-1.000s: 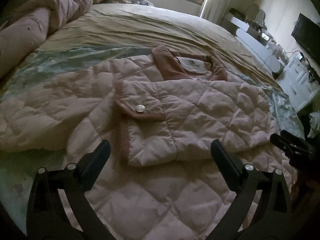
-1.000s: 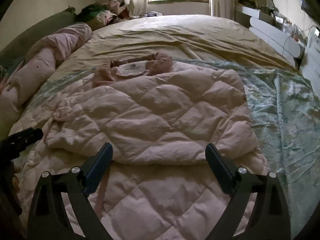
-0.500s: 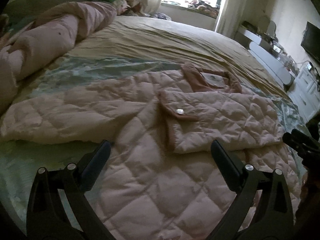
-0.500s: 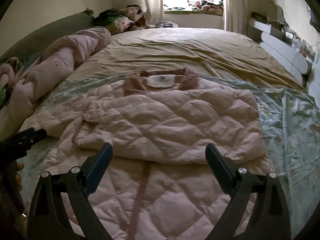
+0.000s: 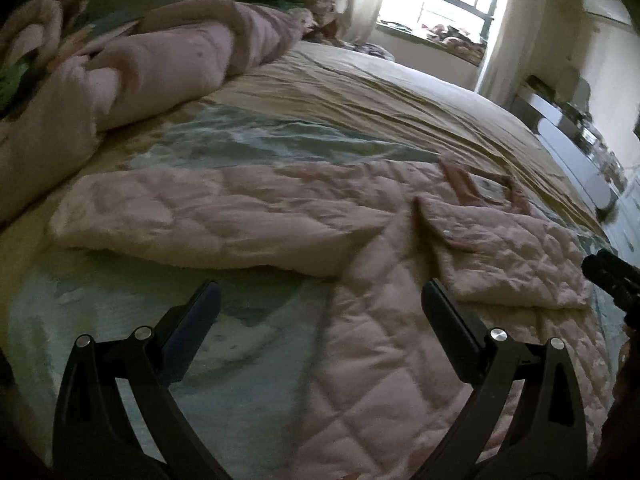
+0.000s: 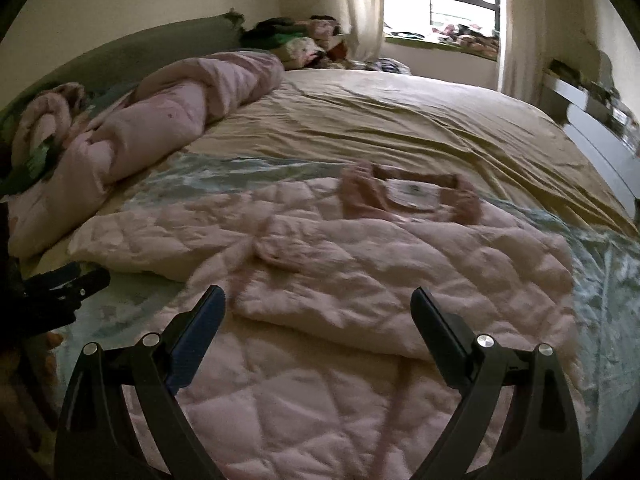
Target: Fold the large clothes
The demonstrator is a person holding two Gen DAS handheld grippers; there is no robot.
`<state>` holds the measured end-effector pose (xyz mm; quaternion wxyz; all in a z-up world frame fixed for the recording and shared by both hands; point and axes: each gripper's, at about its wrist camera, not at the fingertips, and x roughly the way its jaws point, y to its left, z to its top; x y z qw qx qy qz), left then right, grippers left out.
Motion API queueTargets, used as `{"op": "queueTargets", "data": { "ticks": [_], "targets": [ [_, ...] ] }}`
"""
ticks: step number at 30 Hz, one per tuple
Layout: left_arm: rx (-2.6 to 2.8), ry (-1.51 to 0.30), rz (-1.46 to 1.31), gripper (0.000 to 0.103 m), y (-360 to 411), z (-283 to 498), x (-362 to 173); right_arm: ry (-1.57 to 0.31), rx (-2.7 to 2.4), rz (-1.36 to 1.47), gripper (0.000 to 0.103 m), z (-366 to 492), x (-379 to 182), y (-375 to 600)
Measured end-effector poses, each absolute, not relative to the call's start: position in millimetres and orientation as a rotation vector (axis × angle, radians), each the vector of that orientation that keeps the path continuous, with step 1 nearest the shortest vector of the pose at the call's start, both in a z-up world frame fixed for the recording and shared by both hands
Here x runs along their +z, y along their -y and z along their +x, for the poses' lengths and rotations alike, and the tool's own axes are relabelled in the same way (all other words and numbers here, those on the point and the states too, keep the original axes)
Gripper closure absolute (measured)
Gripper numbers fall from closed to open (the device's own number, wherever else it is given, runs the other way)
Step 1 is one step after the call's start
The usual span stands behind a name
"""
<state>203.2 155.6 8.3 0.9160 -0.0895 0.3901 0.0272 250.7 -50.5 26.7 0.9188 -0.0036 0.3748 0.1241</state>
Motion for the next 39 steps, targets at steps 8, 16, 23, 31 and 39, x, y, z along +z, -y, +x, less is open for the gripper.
{"op": "queueTargets", "data": {
  "ticks": [8, 16, 23, 31, 39],
  "targets": [
    [0.141, -0.806, -0.212, 0.009, -208.0, 187.5, -0.5, -0.771, 0.329, -0.056, 0.010, 260.9, 25.9, -10.5],
    [0.222, -0.819, -0.239, 0.009, -258.5, 177.7, -17.5, -0.768, 0.404, -0.109, 0.010, 270.6, 19.4, -75.0],
    [0.253, -0.837, -0.281, 0.009, -293.2, 176.2, -34.4, -0.782, 0.460, -0.145, 0.010, 277.2, 8.0, -120.7],
    [0.292, -0.855, -0.362, 0.009, -326.3, 180.6, -55.9, -0.807, 0.512, -0.188, 0.010, 286.1, -9.3, -161.2],
    [0.333, -0.852, -0.443, 0.009, -360.0, 193.0, -73.1, -0.834, 0.563, -0.216, 0.010, 297.9, -30.0, -193.8]
  ]
}}
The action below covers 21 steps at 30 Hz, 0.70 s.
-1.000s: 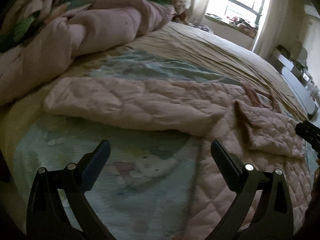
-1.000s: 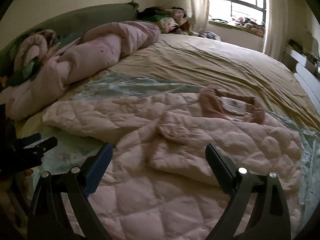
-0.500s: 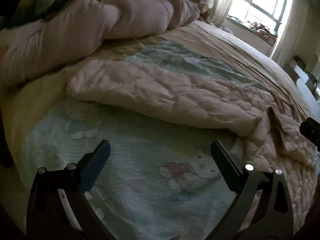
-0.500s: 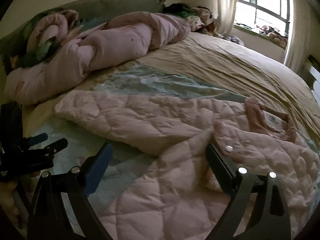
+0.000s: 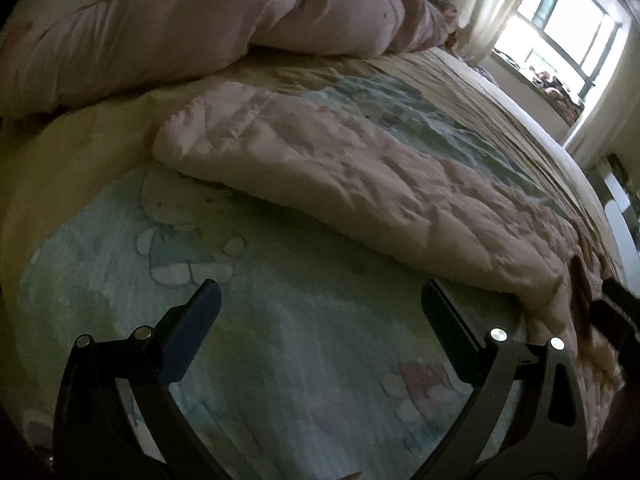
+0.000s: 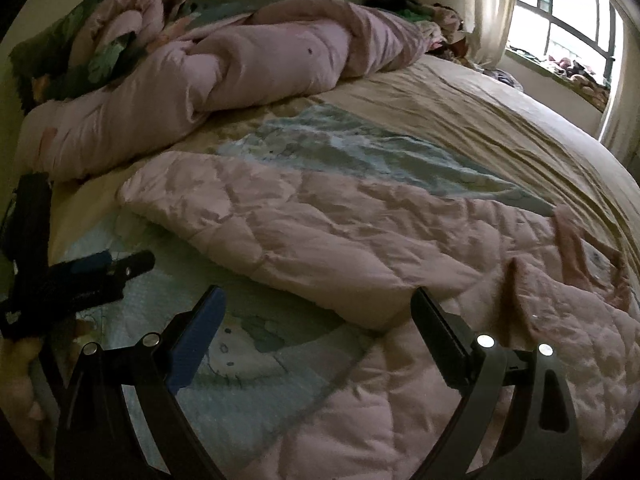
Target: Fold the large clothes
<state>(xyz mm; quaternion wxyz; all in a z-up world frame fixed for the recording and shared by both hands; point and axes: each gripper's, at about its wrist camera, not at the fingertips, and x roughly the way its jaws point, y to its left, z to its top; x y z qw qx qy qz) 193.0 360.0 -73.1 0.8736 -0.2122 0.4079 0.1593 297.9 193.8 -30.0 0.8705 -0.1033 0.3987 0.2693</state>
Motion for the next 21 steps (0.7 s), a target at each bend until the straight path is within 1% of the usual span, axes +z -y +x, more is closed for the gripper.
{"op": "queueTargets", "data": {
  "ticks": [8, 16, 18, 19, 20, 21],
  "targets": [
    [0.351, -0.825, -0.601, 0.009, -401.2, 216.6, -88.5, -0.858, 0.571, -0.215, 0.010, 309.5, -43.9, -200.6],
    [0.412, -0.785, -0.722, 0.009, -442.1, 239.6, -98.3, -0.850, 0.544, -0.207, 0.010, 319.2, -42.1, -187.9],
    [0.411, -0.757, -0.744, 0.011, -450.8, 242.7, -97.0, -0.846, 0.532, -0.204, 0.010, 319.5, -40.2, -181.2],
    [0.420, -0.734, -0.741, 0.026, -454.2, 244.0, -94.8, -0.843, 0.523, -0.201, 0.010, 319.6, -38.6, -175.8],
    [0.436, -0.733, -0.733, 0.048, -456.0, 245.6, -94.2, -0.841, 0.513, -0.197, 0.010, 320.3, -37.3, -172.5],
    [0.442, -0.731, -0.726, 0.058, -458.0, 247.3, -93.8, -0.838, 0.504, -0.190, 0.010, 320.4, -35.7, -167.6]
  ]
}}
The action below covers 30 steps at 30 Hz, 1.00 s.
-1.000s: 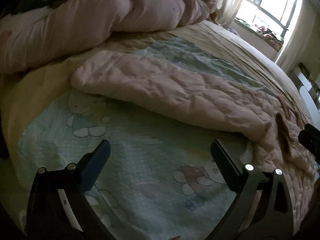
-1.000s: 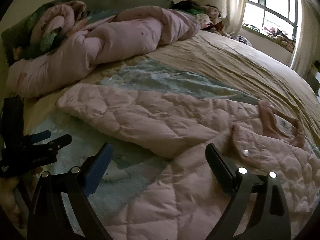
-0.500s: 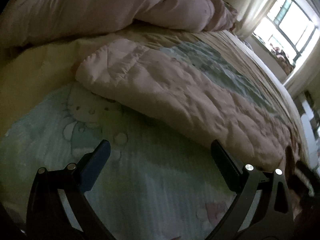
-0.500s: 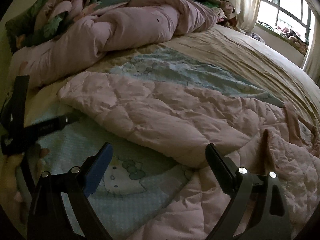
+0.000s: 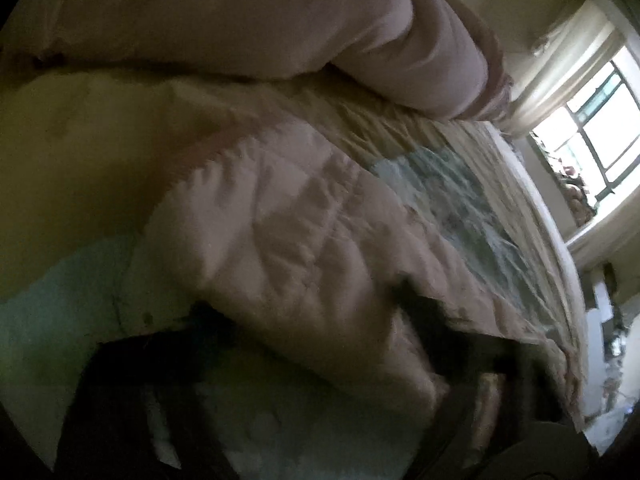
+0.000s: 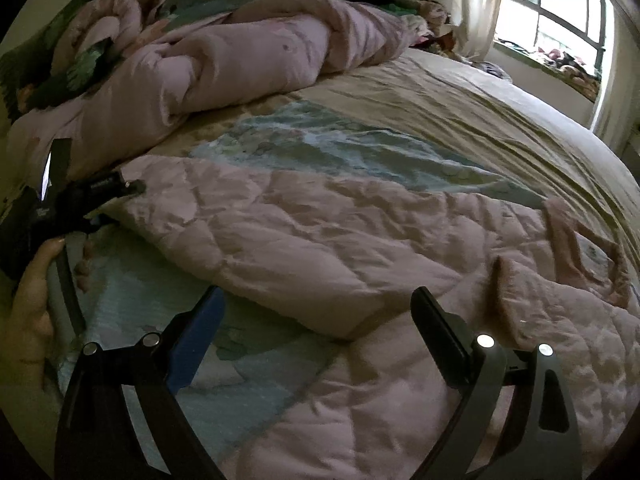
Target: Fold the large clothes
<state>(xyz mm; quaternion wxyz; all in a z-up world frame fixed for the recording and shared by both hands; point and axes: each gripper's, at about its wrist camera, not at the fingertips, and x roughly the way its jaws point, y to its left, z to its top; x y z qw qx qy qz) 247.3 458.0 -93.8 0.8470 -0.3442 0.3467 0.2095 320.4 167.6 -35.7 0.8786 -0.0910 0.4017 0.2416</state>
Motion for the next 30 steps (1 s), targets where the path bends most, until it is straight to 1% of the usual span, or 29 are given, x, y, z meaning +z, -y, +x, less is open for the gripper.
{"op": "queueTargets", "data": {
  "ticks": [2, 5, 12, 17, 30],
  "targets": [
    [0.433, -0.712, -0.701, 0.083, -457.8, 247.1, -88.7, -0.832, 0.489, -0.175, 0.010, 320.4, -32.6, -158.8],
    [0.384, -0.652, -0.658, 0.089, -449.9, 240.2, -67.9, -0.823, 0.472, -0.148, 0.010, 317.8, -28.0, -145.2],
    [0.344, -0.552, -0.486, 0.091, -406.3, 224.8, 3.0, -0.806, 0.443, -0.090, 0.010, 301.9, -12.6, -103.8],
    [0.304, -0.486, -0.414, 0.093, -367.3, 216.6, 55.7, -0.782, 0.415, -0.035, 0.010, 288.8, 4.8, -64.0],
    [0.211, -0.414, -0.271, 0.095, -253.9, 221.4, 140.7, -0.726, 0.330, 0.122, 0.010, 252.4, 29.9, 55.6]
  ]
}}
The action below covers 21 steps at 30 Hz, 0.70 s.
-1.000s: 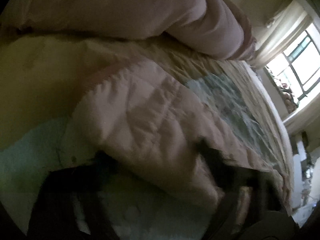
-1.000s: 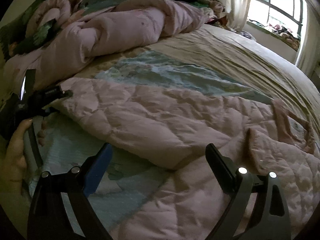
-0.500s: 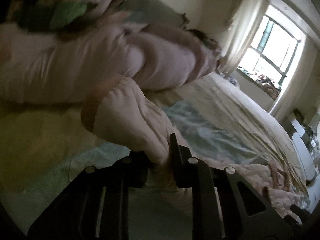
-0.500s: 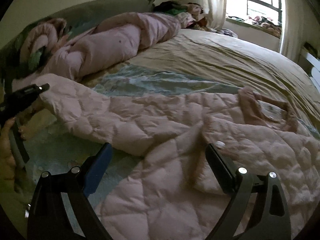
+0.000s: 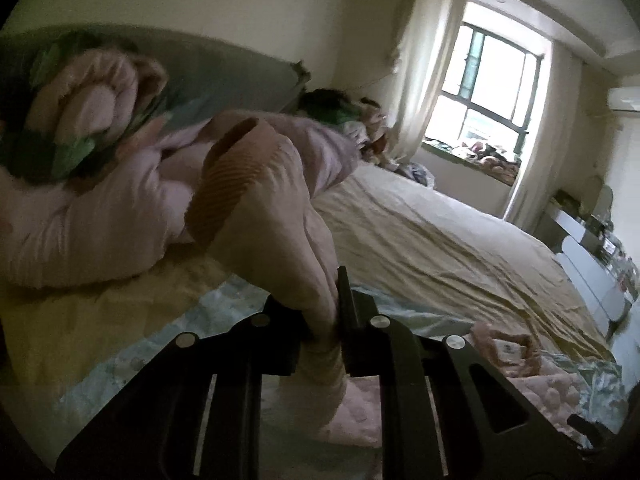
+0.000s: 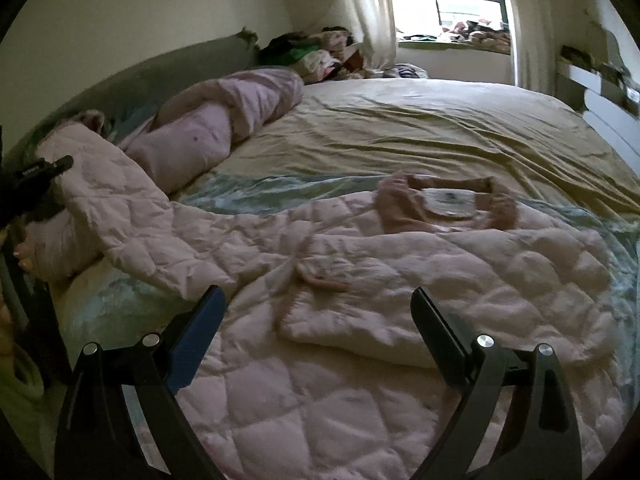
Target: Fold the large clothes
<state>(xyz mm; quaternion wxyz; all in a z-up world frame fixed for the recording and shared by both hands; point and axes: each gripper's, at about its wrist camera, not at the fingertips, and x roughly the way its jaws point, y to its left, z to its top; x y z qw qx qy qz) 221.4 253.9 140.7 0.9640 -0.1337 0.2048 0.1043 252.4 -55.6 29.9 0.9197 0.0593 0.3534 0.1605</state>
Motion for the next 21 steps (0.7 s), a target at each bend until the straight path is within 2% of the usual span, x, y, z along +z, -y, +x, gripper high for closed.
{"op": "queueTargets", "data": {
  "ticks": [10, 21],
  "targets": [
    [0.102, -0.383, -0.164, 0.097, -148.1, 226.1, 172.6, -0.695, 0.265, 0.225, 0.010, 228.1, 31.0, 142.5],
    [-0.028, -0.411, -0.114, 0.098, -62.4, 239.1, 170.6, -0.651, 0.204, 0.291, 0.010, 203.0, 34.8, 216.0]
  ]
}}
